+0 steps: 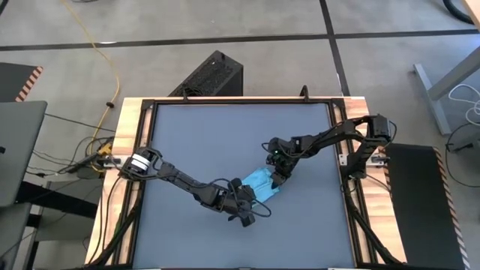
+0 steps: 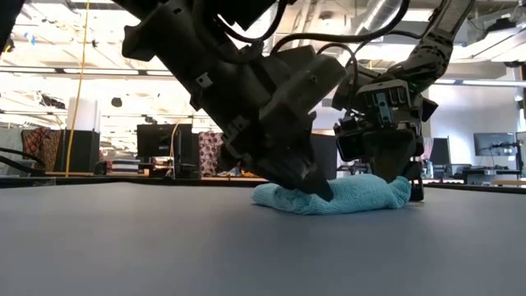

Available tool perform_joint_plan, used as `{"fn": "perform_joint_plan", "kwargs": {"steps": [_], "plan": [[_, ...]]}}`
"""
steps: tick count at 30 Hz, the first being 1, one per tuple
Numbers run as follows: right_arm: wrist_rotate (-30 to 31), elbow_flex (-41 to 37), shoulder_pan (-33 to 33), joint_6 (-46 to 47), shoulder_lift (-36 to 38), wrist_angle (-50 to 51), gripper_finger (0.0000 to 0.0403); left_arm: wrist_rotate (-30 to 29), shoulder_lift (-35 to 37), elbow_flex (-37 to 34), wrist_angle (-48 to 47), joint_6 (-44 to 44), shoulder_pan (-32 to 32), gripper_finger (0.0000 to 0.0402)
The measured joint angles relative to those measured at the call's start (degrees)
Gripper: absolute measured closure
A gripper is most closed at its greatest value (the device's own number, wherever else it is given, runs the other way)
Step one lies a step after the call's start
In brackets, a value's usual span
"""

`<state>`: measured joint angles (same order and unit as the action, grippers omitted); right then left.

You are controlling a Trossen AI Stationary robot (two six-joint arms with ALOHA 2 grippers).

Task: Roll towel into tight, uniform cylinder
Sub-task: Roll the blue microfiber cloth

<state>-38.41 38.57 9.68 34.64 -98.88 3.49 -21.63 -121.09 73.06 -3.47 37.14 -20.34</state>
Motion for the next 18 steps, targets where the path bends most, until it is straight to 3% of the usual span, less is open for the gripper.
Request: {"fn": "perform_joint_plan", "kwargs": {"steps": [7, 18], "plan": [[-0.51, -0.17, 2.33, -3.31, 8.07, 5.83, 0.0338, 5.08, -0.15, -0.11, 3.74, -0.3, 1.31, 0.0398], [2.87, -0.13, 3.27, -19.58, 18.29, 18.56, 0.0338, 11.45, -0.32, -0.2, 11.03, 1.65, 2.58, 0.0401]]}}
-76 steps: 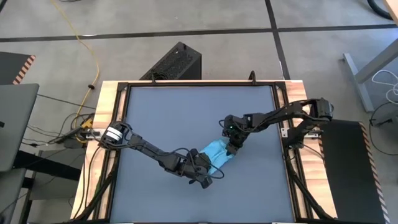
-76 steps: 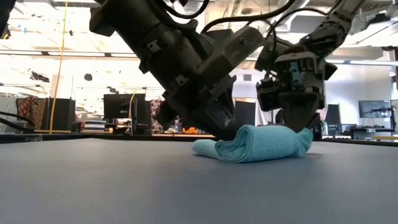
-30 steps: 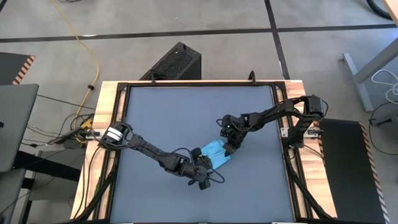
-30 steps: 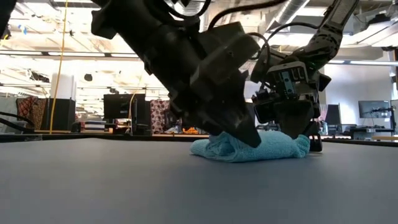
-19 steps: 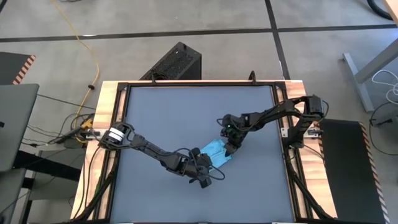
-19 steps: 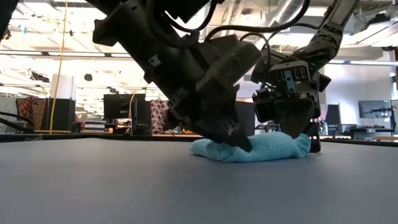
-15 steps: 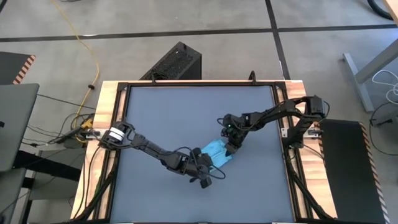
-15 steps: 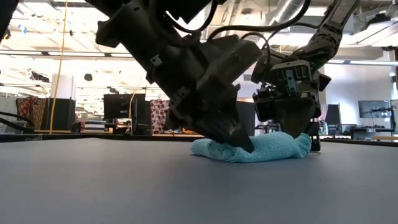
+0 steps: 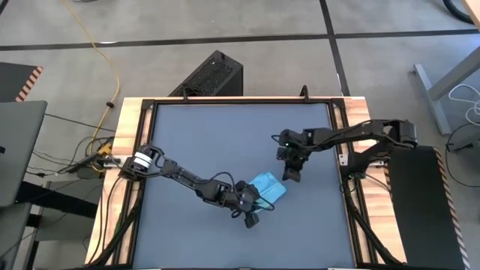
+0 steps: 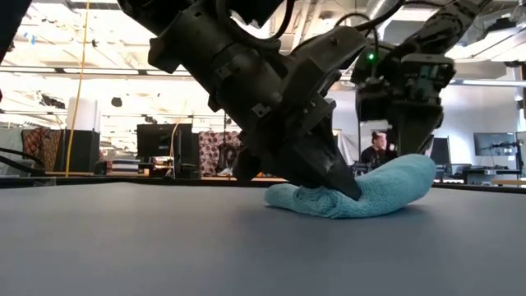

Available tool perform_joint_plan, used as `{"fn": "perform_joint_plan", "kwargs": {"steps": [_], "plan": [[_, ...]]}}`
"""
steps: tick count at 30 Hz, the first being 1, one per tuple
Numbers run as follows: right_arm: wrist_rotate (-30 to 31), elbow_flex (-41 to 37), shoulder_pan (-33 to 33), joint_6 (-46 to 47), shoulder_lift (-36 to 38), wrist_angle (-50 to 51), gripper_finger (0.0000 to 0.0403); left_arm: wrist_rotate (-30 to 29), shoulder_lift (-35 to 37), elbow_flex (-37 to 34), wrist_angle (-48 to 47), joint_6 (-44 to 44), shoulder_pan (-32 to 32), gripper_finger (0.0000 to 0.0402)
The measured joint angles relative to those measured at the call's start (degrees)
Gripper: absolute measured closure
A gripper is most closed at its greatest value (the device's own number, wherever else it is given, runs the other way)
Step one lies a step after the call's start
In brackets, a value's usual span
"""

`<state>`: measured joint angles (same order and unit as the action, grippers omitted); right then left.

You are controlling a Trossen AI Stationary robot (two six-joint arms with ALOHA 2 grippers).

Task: Roll towel into tight, uniform cylinder
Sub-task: Roll the blue microfiber cloth

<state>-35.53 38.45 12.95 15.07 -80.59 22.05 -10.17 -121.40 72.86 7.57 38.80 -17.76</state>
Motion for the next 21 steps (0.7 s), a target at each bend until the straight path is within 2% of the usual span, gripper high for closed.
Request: {"fn": "perform_joint_plan", "kwargs": {"steps": [6, 9, 11, 13, 17, 19, 21], "plan": [[-0.08, 0.01, -2.74, -9.21, 5.52, 1.74, 0.0337, 0.14, 0.02, 0.0, 1.03, 2.57, 0.0, 0.0401], [0.0, 0.03, -7.31, -12.02, 8.8, 2.0, 0.0337, 0.63, 0.02, 0.0, 1.92, 4.09, 0.0, 0.0401], [2.23, 0.08, -11.64, -12.5, 10.55, 1.71, 0.0337, 0.82, 0.22, -0.02, 2.83, 4.65, -0.03, 0.0401], [8.24, 0.08, -16.99, -13.87, 11.85, 1.75, 0.0337, 0.6, 0.83, -0.07, 3.31, 4.8, -0.07, 0.0401], [25.67, 0.08, -27.2, -18.16, 12.34, -0.39, 0.0337, -0.31, 2.7, -0.06, 4.15, 3.5, -0.07, 0.0401], [32.34, 0.08, -30.91, -18.25, 12.37, -2.47, 0.0337, -0.09, 2.73, -0.13, 4.59, 3.57, -0.13, 0.0401], [36.02, 0.1, -33.5, -18.23, 12.39, -3.51, 0.0337, 0.32, 2.61, -2.97, 12.07, 4.55, -0.66, 0.0401]]}}
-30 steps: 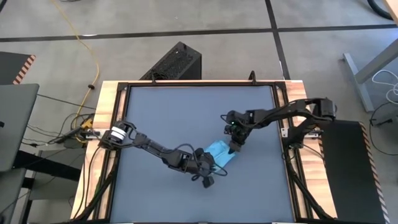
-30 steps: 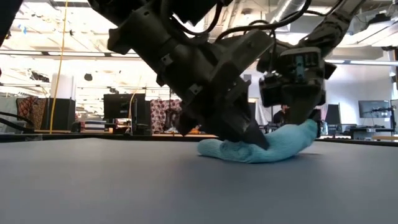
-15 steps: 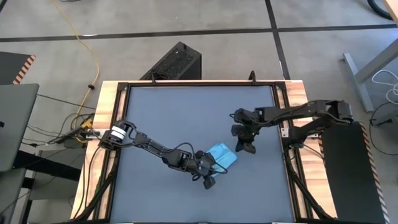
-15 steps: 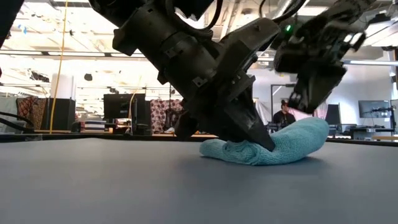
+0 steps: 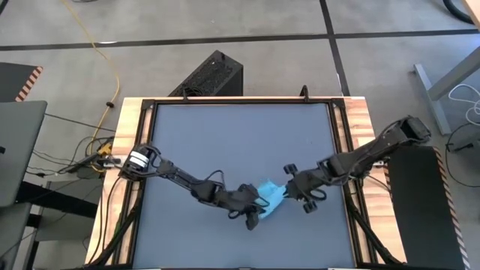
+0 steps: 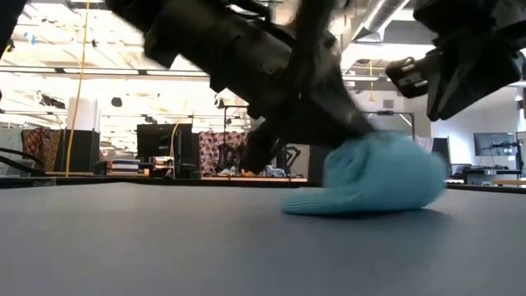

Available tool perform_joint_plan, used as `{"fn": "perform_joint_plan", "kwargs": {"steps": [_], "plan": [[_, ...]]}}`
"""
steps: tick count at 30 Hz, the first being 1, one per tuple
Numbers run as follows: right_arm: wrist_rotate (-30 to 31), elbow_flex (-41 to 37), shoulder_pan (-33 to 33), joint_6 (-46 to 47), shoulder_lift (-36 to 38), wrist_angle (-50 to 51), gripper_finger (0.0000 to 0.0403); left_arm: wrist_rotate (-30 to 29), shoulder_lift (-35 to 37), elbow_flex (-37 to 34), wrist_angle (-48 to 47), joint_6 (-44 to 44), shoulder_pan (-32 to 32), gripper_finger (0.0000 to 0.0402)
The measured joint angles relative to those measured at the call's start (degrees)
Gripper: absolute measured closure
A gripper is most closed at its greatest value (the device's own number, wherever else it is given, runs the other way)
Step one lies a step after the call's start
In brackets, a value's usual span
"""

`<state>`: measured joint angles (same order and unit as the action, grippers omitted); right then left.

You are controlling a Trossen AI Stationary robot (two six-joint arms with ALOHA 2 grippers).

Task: Roll towel into tight, uniform cylinder
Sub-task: Roll the blue microfiber cloth

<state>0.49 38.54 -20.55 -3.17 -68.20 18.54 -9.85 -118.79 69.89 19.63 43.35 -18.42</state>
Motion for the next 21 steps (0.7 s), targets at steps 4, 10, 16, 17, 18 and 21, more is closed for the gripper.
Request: {"fn": "perform_joint_plan", "kwargs": {"steps": [4, 10, 16, 17, 18, 21], "plan": [[2.29, 0.04, -2.86, -0.2, -0.25, 0.09, 0.0336, -3.52, -0.05, -11.9, 24.44, 6.33, -1.6, 0.0401], [2.36, 0.04, -5.13, -5.76, -0.76, -2.29, 0.0312, -5.98, 0.06, -20.55, 33.42, 15.99, -3.02, 0.0401], [2.38, 0.09, -5.21, -4.99, -2.79, -9.13, 0.0264, -4.2, 0.12, -18.33, 25.94, 15.98, -2.62, 0.0401], [2.36, 0.09, -5.03, -4.99, -3.78, -10.14, 0.0259, -2.96, 0.25, -17.54, 23.12, 16.84, -2.3, 0.0401], [2.31, 0.09, -4.66, -4.99, -5.05, -10.89, 0.0254, -1.85, 0.33, -16.78, 20.22, 17.88, -1.95, 0.0401], [-0.77, 0.09, -3.3, -5.12, -8.93, -13.12, 0.0246, 0.13, 0.33, -15.52, 15.91, 18.82, -1.32, 0.0401]]}}
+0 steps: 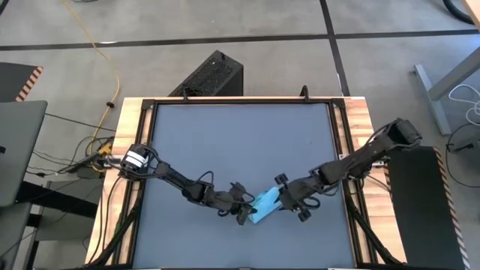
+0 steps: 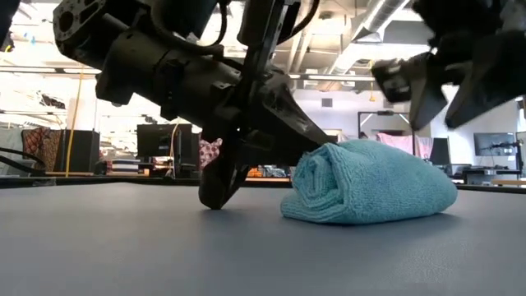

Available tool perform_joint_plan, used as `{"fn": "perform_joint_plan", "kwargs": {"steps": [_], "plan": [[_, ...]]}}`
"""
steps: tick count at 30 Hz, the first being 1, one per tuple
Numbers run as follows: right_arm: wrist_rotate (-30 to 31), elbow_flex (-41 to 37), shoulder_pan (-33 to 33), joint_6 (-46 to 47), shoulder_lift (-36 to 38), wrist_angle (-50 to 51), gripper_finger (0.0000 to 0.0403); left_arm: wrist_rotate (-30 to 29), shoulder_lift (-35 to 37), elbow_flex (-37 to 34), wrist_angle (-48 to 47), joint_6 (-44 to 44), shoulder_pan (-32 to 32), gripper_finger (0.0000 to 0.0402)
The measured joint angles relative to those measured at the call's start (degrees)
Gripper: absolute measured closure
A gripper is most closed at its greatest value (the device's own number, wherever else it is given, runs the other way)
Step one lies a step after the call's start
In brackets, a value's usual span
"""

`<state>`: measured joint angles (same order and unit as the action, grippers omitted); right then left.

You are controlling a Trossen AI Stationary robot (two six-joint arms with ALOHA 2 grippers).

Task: Roll towel into tight, uniform cylinder
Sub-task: Roll the blue microfiber cloth

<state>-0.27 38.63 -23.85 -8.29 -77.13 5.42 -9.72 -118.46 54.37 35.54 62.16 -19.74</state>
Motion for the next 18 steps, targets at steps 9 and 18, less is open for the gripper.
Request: {"fn": "perform_joint_plan", "kwargs": {"steps": [9, 18], "plan": [[-1.07, 0.0, 3.1, -0.77, -6.1, -4.14, 0.0243, 4.81, -0.04, 0.35, -2.7, 4.68, 2.04, 0.0396], [-1.11, 0.0, 4.54, 0.66, -12.55, -8.31, 0.0243, 11.13, 2.45, 0.22, -6.92, 1.24, 4.41, 0.032]]}}
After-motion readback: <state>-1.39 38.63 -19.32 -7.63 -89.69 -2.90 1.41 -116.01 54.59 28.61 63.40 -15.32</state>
